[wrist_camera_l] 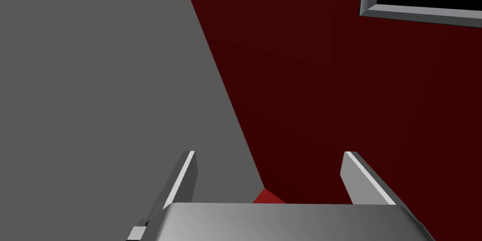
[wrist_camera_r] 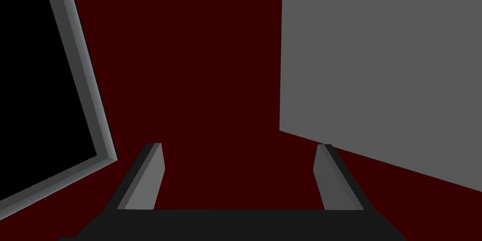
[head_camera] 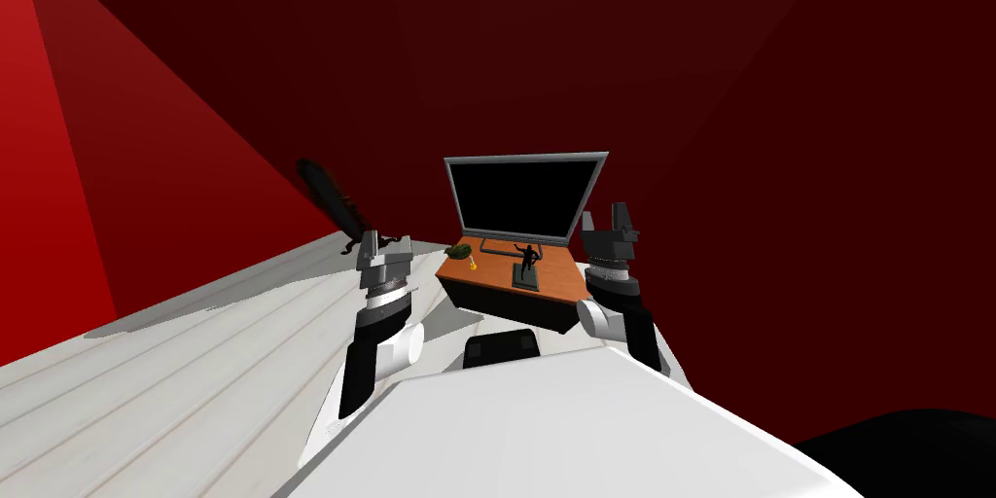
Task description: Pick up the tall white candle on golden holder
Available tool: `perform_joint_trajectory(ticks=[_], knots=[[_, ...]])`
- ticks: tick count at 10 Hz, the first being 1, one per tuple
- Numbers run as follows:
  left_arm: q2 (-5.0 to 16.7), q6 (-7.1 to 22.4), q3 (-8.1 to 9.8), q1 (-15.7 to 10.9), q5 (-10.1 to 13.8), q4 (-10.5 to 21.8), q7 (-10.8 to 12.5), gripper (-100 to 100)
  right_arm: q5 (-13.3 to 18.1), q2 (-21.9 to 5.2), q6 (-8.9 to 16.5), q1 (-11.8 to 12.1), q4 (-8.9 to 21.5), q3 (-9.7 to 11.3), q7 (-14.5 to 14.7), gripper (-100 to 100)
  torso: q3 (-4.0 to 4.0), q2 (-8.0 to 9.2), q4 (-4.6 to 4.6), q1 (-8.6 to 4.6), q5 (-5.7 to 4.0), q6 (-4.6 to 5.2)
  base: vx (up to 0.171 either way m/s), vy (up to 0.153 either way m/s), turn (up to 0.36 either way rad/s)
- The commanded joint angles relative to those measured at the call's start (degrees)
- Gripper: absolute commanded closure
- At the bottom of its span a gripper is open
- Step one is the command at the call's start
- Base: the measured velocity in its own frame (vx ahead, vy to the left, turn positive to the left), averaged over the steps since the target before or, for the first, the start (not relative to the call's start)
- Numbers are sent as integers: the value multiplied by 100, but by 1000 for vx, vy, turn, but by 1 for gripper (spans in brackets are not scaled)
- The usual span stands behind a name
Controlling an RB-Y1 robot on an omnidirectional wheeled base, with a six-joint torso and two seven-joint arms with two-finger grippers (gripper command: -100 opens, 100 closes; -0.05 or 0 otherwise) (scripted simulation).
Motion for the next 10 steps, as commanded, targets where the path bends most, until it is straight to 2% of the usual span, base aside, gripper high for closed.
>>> perform_joint_trajectory(ticks=[1, 4, 8, 9, 10], knots=[[178, 129, 9, -94, 53, 120, -45, -100, 0, 0, 0, 0, 0, 0, 0, 0, 0, 0, 0, 0, 0, 0, -24, -3, -73], [479, 442, 32, -306, 169, 429, -158, -100, 0, 0, 0, -1, 0, 0, 0, 0, 8, 15, 3, 2, 0, 1, -41, -1, -100], [945, 1065, 78, -715, 379, 1112, -399, -100, 0, 0, 0, -1, 0, 0, 0, 0, 5, 9, 2, 2, 1, 2, -32, -4, -145], [945, 1094, 78, -715, 379, 1112, -399, -100, 0, 0, 0, -1, 0, 0, 0, 0, 6, 11, 2, 1, 0, 1, -23, -1, -49], [1072, 1293, 90, -832, 437, 1328, -473, -100, 0, 0, 0, 0, 0, 0, 0, 0, 5, 9, 2, 1, 0, -1, -15, -4, -120]])
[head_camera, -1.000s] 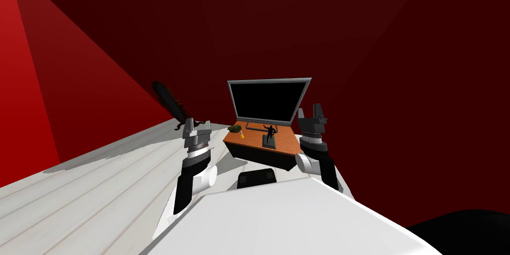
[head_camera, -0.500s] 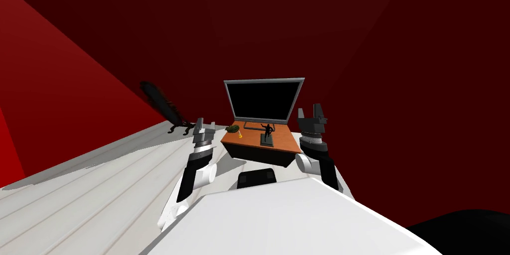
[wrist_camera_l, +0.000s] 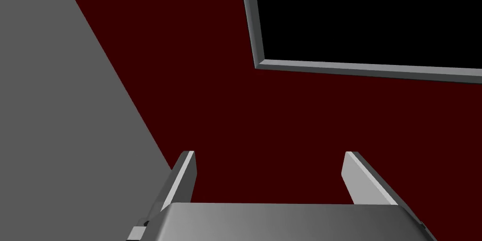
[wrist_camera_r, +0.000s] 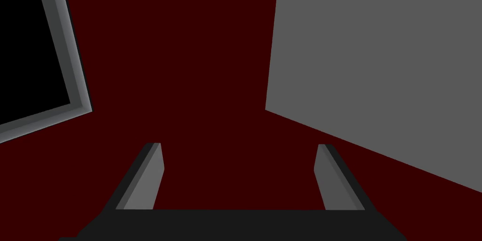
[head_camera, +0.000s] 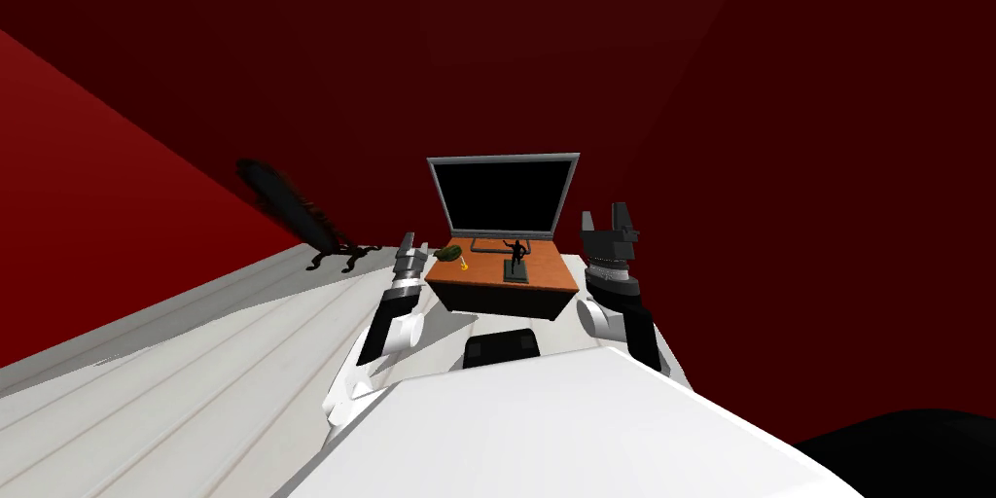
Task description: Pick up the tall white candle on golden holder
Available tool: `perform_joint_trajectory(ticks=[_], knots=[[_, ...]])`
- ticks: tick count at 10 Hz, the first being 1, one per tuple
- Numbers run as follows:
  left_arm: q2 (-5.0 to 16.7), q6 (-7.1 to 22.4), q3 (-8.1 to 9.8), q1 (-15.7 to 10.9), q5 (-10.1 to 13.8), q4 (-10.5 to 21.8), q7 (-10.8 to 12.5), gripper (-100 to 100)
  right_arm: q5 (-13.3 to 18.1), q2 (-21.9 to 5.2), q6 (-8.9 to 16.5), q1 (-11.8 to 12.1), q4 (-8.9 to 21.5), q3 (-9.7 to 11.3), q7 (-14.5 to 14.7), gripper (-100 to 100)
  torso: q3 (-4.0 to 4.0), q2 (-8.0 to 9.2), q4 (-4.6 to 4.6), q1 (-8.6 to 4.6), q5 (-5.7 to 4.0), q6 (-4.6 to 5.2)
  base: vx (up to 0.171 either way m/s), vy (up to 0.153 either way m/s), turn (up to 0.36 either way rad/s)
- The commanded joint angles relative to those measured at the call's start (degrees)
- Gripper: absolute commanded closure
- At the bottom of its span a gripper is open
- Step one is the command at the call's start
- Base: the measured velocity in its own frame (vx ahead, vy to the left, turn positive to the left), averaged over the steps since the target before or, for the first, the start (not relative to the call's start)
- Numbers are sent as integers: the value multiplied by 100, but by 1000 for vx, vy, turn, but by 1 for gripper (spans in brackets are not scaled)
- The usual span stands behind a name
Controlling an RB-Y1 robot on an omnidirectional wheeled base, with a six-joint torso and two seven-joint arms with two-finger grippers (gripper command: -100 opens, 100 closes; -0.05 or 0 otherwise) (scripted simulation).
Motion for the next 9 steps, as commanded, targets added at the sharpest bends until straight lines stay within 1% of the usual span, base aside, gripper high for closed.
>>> perform_joint_trajectory(ticks=[1, 2, 3, 4, 5, 6, 7, 8, 9], knots=[[183, 286, 3, -145, 83, 286, -130, -100, 0, 0, 0, 0, 0, 0, 0, 0, 0, 0, 0, 0, 0, 0, -19, -10, -195], [183, 320, 3, -145, 83, 325, -130, -100, 0, 0, 0, 0, 0, 0, 0, 0, 0, 0, 0, -1, 0, 0, -13, -6, -78], [317, 543, 16, -267, 144, 520, -213, -100, 0, 0, 0, 1, 0, 0, 0, 0, -1, -1, 0, 0, 0, -3, -13, -11, -149], [317, 543, 16, -267, 144, 571, -213, -100, 0, 0, 0, 0, 0, 0, 0, 0, -1, -2, -1, -2, 0, 0, -10, -6, -61], [454, 775, 29, -390, 205, 720, -301, -100, 0, 0, 0, 1, 0, 0, 0, 0, -1, -3, -1, -1, 0, -3, -9, -11, -128], [454, 775, 29, -390, 205, 831, -301, -100, 0, 0, 0, 0, 0, 0, 0, 0, -2, -4, -1, -1, 0, -1, -8, -6, -83], [591, 1016, 43, -514, 266, 1055, -392, -100, 0, 0, 0, 1, 0, 0, 0, 0, -2, -4, -1, -1, 0, -3, -9, -9, -142], [591, 1016, 43, -514, 266, 1102, -392, -100, 0, 0, 0, 0, 0, 0, 0, 0, -2, -4, -1, -1, 0, -1, -8, -6, -92], [729, 1264, 56, -639, 327, 1320, -487, -100, 0, 0, 0, 1, 0, 0, 0, 0, -2, -4, -1, 0, 0, -4, -8, -13, -152]])
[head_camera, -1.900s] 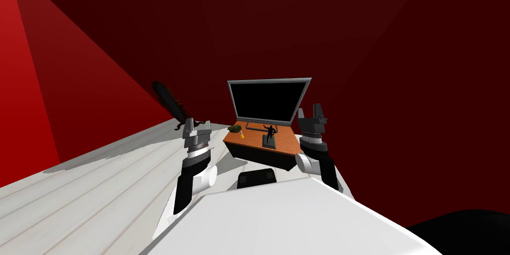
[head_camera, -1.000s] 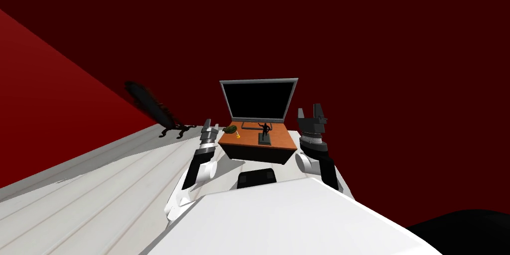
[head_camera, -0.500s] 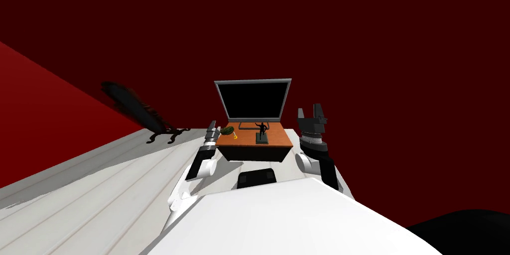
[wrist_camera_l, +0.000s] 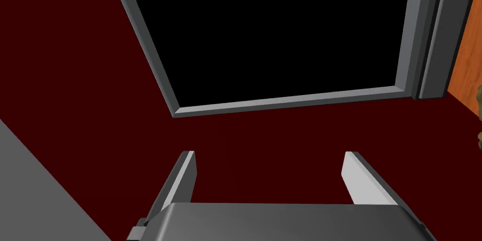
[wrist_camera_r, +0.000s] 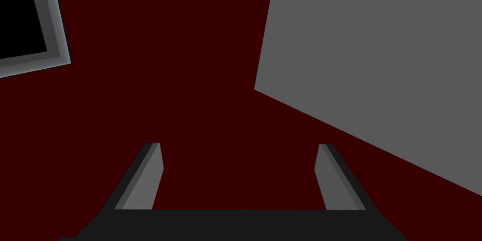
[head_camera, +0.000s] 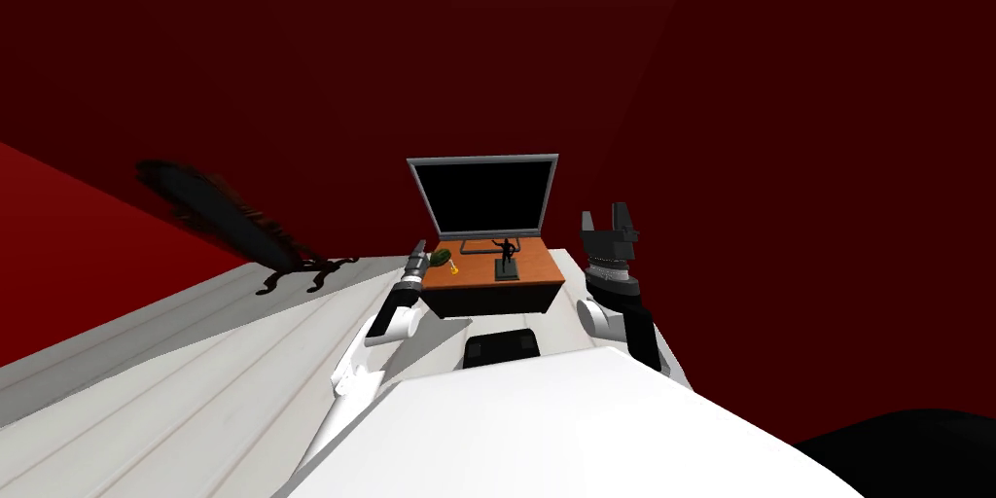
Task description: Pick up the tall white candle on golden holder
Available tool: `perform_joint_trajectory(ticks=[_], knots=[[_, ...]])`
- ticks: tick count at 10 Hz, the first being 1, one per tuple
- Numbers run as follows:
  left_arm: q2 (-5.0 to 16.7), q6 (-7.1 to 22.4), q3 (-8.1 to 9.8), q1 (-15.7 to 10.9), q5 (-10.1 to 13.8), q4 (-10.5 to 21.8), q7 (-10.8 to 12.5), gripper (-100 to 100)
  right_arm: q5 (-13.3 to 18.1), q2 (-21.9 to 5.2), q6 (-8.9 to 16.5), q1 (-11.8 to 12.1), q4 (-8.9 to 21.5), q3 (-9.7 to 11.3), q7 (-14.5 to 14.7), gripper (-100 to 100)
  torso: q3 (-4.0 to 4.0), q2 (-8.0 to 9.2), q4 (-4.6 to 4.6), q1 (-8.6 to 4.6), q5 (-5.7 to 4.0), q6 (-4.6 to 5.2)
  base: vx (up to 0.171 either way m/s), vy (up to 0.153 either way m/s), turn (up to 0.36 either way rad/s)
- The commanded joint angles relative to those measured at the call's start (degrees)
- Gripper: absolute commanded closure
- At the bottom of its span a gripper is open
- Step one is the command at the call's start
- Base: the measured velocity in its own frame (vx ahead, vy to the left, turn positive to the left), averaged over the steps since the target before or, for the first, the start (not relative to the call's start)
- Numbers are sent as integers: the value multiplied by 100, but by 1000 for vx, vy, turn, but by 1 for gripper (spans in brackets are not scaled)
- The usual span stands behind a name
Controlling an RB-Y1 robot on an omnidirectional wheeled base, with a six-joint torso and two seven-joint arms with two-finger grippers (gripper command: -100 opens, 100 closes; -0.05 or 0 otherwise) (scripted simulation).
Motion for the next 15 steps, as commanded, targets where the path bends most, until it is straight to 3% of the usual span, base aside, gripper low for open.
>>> perform_joint_trajectory(ticks=[1, 2, 3, 6, 7, 8, 9, 12, 14, 15], knots=[[24, 112, -13, -85, 9, 233, -78, -100, 0, 0, 0, 0, 0, 0, 0, 0, 0, 0, 0, 0, 0, 0, -6, -8, -90], [160, 367, 0, -210, 70, 381, -176, -100, 0, 0, 0, 0, 0, 0, 0, 0, 0, 0, 0, 0, 0, -2, -6, -14, -176], [160, 367, 0, -210, 70, 520, -176, -100, 0, 0, 0, 0, 0, 0, 0, 0, -1, -2, 0, -1, 0, 1, -2, -8, -87], [422, 881, 26, -463, 193, 997, -378, -100, 0, 0, 0, 1, 0, 0, 0, 0, -2, -3, -1, 0, 0, -3, 0, -15, -145], [422, 892, 26, -463, 193, 1109, -378, -100, 0, 0, 0, 0, 0, 0, 0, 0, -2, -4, -1, -2, -1, 0, 4, -10, -95], [546, 1157, 39, -590, 253, 1340, -481, -100, 0, 0, 0, 1, 0, 0, 0, 0, -3, -5, -1, 0, 0, -3, 4, -15, -137], [546, 1161, 39, -590, 253, 1409, -481, -100, 0, 0, 0, 0, 0, 0, 0, 0, -3, -4, -1, -1, 0, -2, 4, -12, -95], [774, 1666, 64, -836, 372, 1845, -692, -100, 0, 0, 0, 1, 0, -1, 0, 0, -2, -4, -1, -1, 0, -4, 6, -16, -168], [877, 1873, 76, -956, 430, 2266, -798, -100, 0, 0, 0, 1, 0, -1, 0, 0, -3, -6, -2, -1, 0, -5, 10, -16, -132], [877, 1951, 76, -956, 430, 2305, -798, -100, 0, 0, 0, 1, 0, 0, 0, 0, -4, -7, -2, -2, -1, -2, 13, -11, -107]])
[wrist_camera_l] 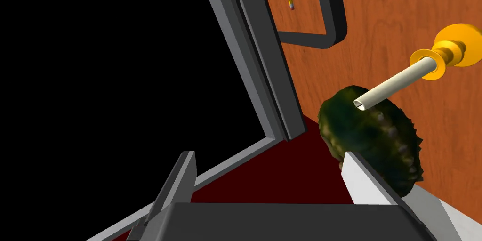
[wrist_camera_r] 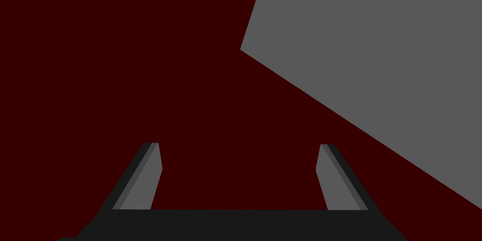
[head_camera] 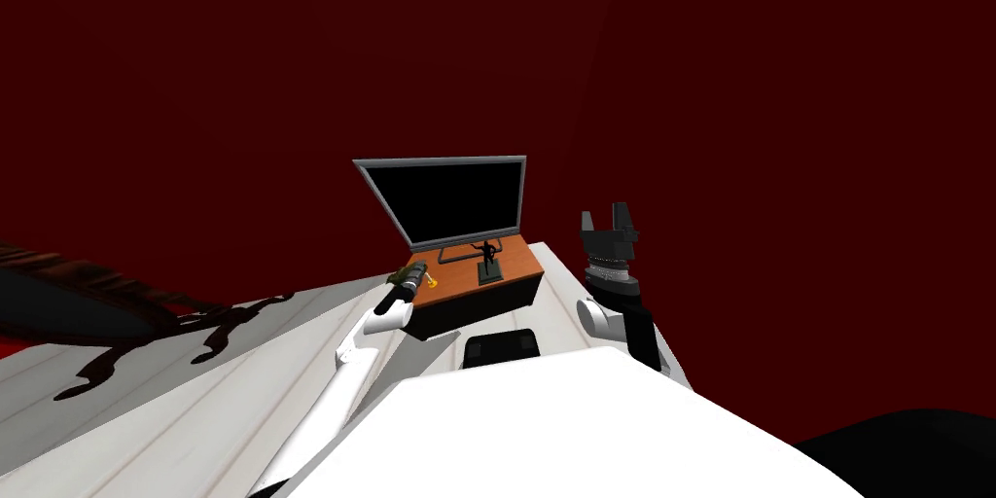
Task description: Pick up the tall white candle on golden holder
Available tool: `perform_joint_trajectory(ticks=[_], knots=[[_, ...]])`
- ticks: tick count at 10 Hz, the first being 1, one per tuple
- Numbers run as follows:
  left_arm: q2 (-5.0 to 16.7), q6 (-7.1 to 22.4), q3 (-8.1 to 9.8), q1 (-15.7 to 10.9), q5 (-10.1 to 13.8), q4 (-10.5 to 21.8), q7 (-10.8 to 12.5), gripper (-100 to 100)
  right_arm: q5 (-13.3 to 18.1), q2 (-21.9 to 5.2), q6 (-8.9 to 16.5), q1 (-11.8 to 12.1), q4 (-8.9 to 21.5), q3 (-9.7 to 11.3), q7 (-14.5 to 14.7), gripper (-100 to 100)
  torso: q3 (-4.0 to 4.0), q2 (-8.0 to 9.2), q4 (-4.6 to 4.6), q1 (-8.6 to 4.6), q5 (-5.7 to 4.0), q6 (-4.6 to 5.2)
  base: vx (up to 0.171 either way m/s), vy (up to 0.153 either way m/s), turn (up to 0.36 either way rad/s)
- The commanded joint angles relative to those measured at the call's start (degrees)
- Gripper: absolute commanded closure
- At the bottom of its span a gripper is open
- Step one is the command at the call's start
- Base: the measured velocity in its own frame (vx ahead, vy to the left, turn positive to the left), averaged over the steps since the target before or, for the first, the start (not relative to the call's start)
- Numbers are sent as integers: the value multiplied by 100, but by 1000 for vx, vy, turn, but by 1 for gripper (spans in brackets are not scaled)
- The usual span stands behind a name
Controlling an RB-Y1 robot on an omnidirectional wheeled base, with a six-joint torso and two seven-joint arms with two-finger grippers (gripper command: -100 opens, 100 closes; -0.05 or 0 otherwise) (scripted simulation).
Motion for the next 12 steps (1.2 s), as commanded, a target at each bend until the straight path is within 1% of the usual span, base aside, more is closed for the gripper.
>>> perform_joint_trajectory(ticks=[1, 2, 3, 4, 5, 6, 7, 8, 9, 10, 11, 12], knots=[[90, 286, 25, -127, 49, 286, -129, -100, 0, 0, 0, 0, 0, 0, 0, 0, 0, 0, 0, 0, 0, 0, 13, -11, -222], [90, 424, 25, -127, 49, 299, -129, -100, 0, 0, 0, -1, 0, 0, 0, 0, 0, -1, 0, 0, 0, 4, 10, -5, -92], [177, 595, 37, -240, 104, 571, -234, -100, 0, 0, 0, 0, 0, 0, 0, 0, 0, 1, 0, 2, 1, -2, 13, -15, -156], [177, 690, 37, -240, 104, 587, -234, -100, 0, 0, 0, 0, 0, 0, 0, 0, 0, 0, 0, 0, 0, 2, 13, -11, -110], [259, 877, 48, -348, 157, 845, -337, -100, 0, 0, 0, 0, 0, 0, 0, 0, 0, 1, 0, 0, 0, -1, 16, -21, -182], [259, 951, 48, -348, 157, 868, -337, -100, 0, 0, 0, 0, 0, 0, 0, 0, 0, -1, 0, -2, -1, 2, 15, -13, -88], [336, 1160, 59, -451, 207, 1082, -438, -100, 0, 0, 0, 0, 0, 0, 0, 0, 0, 0, 0, -1, 0, -2, 18, -14, -150], [336, 1207, 59, -451, 207, 1142, -438, -100, 0, 0, 0, 0, 0, 0, 0, 0, -1, -2, 0, -1, 0, 2, 16, -9, -104], [409, 1407, 69, -549, 255, 1402, -537, -100, 0, 0, 0, 0, 0, 0, 0, 0, 0, 0, 0, 1, 0, -2, 18, -12, -175], [409, 1455, 69, -549, 255, 1407, -537, -100, 0, 0, 0, 0, 0, 0, 0, 0, -1, -1, 0, 0, 0, 1, 17, -6, -103], [480, 1658, 78, -640, 299, 1665, -634, -100, 0, 0, 0, 0, 0, 0, 0, 0, 0, -1, 0, 1, 0, -2, 22, -14, -171], [480, 1696, 78, -640, 299, 1665, -634, -100, 0, 0, 0, 0, 0, 0, 0, 0, -1, -3, 0, -1, 0, 1, 21, -11, -90]])
